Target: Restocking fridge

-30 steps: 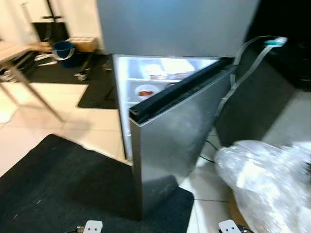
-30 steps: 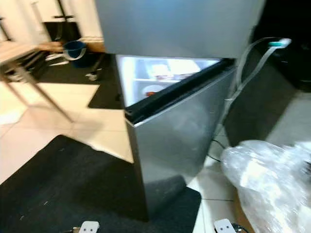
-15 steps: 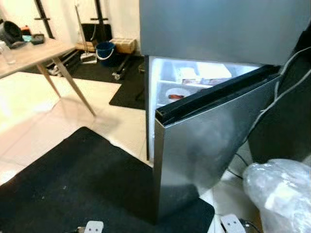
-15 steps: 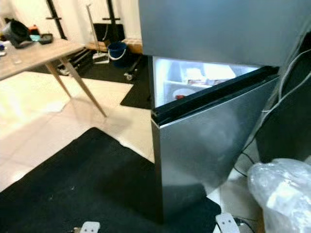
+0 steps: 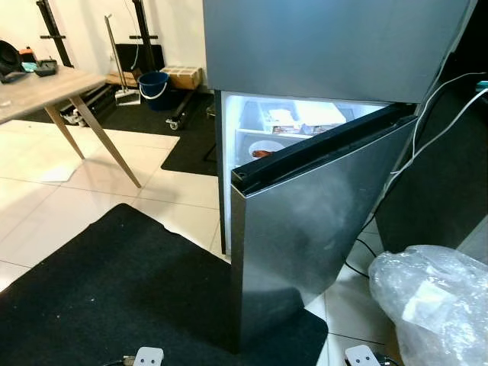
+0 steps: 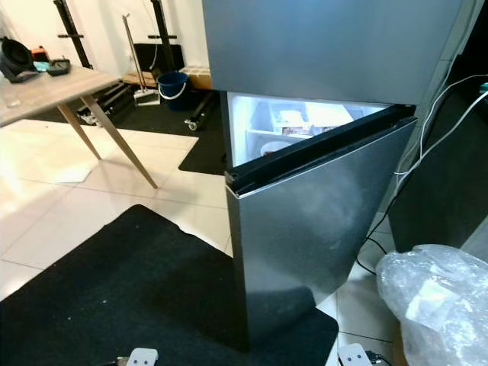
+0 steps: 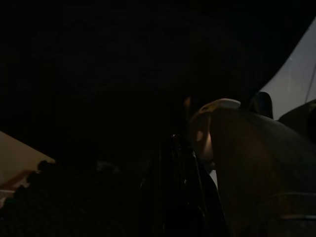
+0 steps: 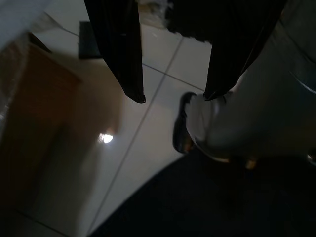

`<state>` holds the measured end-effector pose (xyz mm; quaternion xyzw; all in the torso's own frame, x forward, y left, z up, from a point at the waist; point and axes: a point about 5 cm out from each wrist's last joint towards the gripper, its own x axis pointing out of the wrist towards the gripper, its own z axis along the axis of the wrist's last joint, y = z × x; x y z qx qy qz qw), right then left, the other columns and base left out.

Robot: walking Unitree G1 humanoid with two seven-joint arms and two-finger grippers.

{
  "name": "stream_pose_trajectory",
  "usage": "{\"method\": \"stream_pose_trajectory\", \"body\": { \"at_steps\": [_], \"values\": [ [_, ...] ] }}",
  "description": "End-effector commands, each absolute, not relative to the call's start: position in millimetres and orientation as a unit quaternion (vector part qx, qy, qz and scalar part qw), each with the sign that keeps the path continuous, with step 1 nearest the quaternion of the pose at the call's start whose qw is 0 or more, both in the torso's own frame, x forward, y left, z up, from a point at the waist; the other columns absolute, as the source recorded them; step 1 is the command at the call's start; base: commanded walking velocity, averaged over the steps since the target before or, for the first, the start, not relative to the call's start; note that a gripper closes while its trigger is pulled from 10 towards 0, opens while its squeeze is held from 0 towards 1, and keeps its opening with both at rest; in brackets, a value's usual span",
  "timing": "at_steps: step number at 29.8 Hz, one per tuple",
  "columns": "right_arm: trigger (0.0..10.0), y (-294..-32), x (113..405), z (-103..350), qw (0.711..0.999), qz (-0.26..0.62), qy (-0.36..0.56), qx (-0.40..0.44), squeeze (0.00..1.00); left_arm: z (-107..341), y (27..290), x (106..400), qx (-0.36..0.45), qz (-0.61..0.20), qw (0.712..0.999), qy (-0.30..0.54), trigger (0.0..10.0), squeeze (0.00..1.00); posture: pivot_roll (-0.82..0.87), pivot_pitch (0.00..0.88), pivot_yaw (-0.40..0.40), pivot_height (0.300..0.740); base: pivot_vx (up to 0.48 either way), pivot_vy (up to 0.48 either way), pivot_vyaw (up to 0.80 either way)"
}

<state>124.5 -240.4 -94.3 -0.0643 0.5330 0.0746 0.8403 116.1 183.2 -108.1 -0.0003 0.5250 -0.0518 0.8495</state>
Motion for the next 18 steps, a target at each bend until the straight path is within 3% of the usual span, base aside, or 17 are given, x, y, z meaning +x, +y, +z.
{"method": "stream_pose_trajectory", "body": {
  "at_steps": [1,16,18],
  "values": [
    [10.0,-244.1,127.4,-92.3,0.843,0.07,0.528,-0.07,0.0,-112.3,184.2,102.5,0.004,-0.054,0.834,0.55,10.0,0.0,-0.06,0.0,-0.013,0.74,0.0,0.0,0.0],
    [10.0,-242.8,134.3,-90.0,0.848,0.081,0.519,-0.074,0.0,-112.2,183.0,102.9,-0.001,-0.052,0.836,0.547,10.0,0.0,-0.06,0.0,-0.016,0.74,0.0,0.0,0.0],
    [10.0,-241.9,136.2,-89.5,0.849,0.083,0.516,-0.074,0.0,-112.3,180.3,102.6,-0.006,-0.063,0.835,0.546,10.0,0.0,-0.06,0.0,-0.016,0.74,0.0,-0.48,0.0]
  ]
}}
